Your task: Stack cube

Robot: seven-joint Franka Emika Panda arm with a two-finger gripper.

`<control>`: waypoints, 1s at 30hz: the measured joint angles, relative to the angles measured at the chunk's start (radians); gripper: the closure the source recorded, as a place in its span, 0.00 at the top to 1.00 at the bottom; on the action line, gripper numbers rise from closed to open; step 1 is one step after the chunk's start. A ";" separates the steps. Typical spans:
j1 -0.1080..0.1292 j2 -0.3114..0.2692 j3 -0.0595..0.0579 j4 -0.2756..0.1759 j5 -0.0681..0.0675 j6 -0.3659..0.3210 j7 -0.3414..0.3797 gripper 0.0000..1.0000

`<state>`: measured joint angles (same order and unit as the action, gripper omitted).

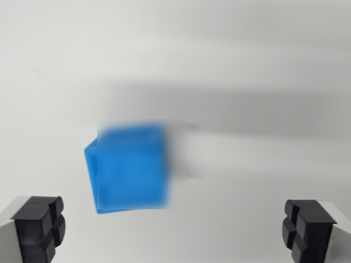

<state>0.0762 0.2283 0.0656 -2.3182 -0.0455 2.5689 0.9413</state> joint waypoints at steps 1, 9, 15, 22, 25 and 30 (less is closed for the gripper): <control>0.004 0.006 0.000 -0.004 0.000 0.008 0.003 1.00; 0.031 0.055 0.000 -0.023 -0.001 0.065 0.025 1.00; 0.053 0.096 0.000 -0.034 -0.001 0.109 0.043 1.00; 0.075 0.152 -0.003 -0.038 -0.002 0.162 0.058 1.00; 0.079 0.187 -0.010 -0.032 -0.004 0.191 0.059 1.00; 0.087 0.244 -0.020 -0.019 -0.005 0.233 0.059 1.00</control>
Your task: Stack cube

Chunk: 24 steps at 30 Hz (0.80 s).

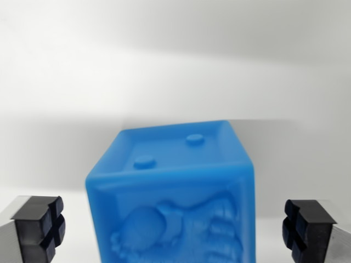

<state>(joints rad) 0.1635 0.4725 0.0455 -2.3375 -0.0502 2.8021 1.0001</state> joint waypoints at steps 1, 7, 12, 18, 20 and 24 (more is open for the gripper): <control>0.002 0.010 -0.002 0.003 0.000 0.007 0.000 1.00; 0.009 0.044 -0.008 0.013 0.000 0.032 0.000 1.00; 0.011 0.052 -0.011 0.016 0.000 0.038 0.000 0.00; 0.011 0.052 -0.011 0.017 0.000 0.038 0.000 0.00; 0.011 0.052 -0.011 0.017 0.000 0.038 0.000 0.00; 0.012 0.052 -0.011 0.017 0.000 0.038 0.000 0.00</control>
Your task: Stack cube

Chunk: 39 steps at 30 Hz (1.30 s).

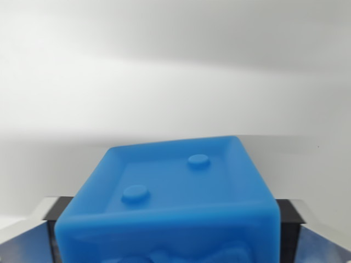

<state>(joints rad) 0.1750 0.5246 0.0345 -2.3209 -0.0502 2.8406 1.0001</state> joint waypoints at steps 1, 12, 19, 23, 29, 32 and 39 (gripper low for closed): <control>0.000 0.000 0.000 0.000 0.000 0.000 0.000 0.00; 0.000 0.000 0.000 0.000 0.000 0.000 0.000 0.00; 0.000 0.000 0.000 0.000 0.000 0.000 0.000 0.00; 0.000 -0.001 0.000 0.000 0.000 -0.001 0.000 0.00; 0.000 -0.015 0.000 -0.004 0.000 -0.009 0.000 0.00; 0.000 -0.031 0.000 -0.009 0.000 -0.018 0.000 0.00; -0.001 -0.070 0.002 -0.018 0.001 -0.048 -0.001 0.00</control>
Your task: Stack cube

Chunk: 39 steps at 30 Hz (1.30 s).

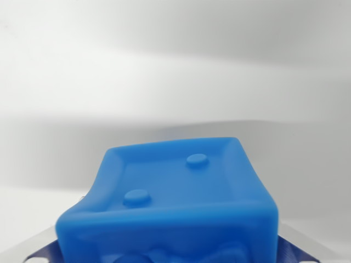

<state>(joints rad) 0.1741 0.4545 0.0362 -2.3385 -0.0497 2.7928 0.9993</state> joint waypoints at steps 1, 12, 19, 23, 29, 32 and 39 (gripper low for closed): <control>0.000 -0.008 0.001 -0.002 0.000 -0.006 0.000 0.00; -0.004 -0.095 0.007 -0.020 0.005 -0.071 -0.003 0.00; -0.022 -0.115 0.007 -0.027 0.011 -0.086 -0.022 0.00; -0.036 -0.126 0.007 -0.033 0.013 -0.091 -0.033 0.00; -0.053 -0.146 0.007 -0.039 0.016 -0.103 -0.050 0.00; -0.061 -0.151 0.007 -0.041 0.018 -0.107 -0.059 0.00; -0.083 -0.171 0.006 -0.047 0.020 -0.121 -0.079 0.00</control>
<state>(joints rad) 0.0913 0.2838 0.0420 -2.3852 -0.0301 2.6715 0.9208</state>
